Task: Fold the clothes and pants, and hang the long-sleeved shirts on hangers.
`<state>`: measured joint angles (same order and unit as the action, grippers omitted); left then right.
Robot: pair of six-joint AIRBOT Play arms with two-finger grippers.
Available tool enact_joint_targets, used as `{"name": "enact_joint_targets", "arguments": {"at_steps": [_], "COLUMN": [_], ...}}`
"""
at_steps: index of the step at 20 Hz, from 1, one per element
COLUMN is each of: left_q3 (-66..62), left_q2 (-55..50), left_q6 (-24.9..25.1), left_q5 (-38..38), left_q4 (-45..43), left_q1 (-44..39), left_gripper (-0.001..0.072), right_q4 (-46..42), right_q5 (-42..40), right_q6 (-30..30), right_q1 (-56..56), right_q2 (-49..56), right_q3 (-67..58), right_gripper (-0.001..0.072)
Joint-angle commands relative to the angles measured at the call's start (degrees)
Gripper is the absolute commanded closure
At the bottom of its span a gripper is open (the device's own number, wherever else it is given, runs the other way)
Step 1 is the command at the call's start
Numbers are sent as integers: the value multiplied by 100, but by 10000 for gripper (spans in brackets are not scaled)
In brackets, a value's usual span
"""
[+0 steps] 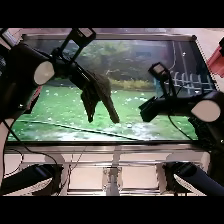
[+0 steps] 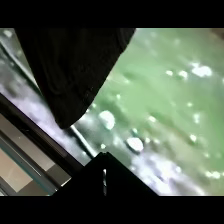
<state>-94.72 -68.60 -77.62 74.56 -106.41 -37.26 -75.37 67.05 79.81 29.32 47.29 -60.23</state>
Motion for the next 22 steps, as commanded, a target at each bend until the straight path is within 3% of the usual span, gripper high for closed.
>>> {"name": "enact_joint_targets", "arguments": {"at_steps": [1, 2, 3, 4, 6, 9, 15, 19, 22], "left_q3": [-22, -22, -22, -22, -22, -20, -20, -20, -20], "left_q2": [4, 4, 4, 4, 4, 4, 4, 4, 4], "left_q6": [-313, -321, -319, -319, -319, -319, -428, -428, -428], "left_q5": [31, 31, 31, 31, 31, 31, 31, 31, 31], "left_q4": [0, -2, 0, -2, -2, -2, -7, -4, -2], "left_q1": [-216, -216, -216, -216, -216, -214, -214, -214, -214], "left_gripper": [640, 640, 640, 640, 640, 640, 640, 639, 640], "right_q4": [35, 59, 55, 52, 50, 15, -94, -699, -758], "right_q5": [-507, -560, -734, -1027, -1711, -2612, -3484, -3338, -3049], "right_q6": [-166, -164, -162, -151, -48, 723, 1633, 2566, 2804], "right_q1": [579, 807, 1099, 1370, 1891, 2334, 2608, 2422, 2245], "right_q2": [-101, -7, 92, 181, 437, 1091, 2319, 2712, 2736], "right_q3": [734, 778, 778, 778, 778, 732, -55, -323, -323], "right_gripper": [370, 197, 77, 32, 19, 21, 49, 61, 62]}}
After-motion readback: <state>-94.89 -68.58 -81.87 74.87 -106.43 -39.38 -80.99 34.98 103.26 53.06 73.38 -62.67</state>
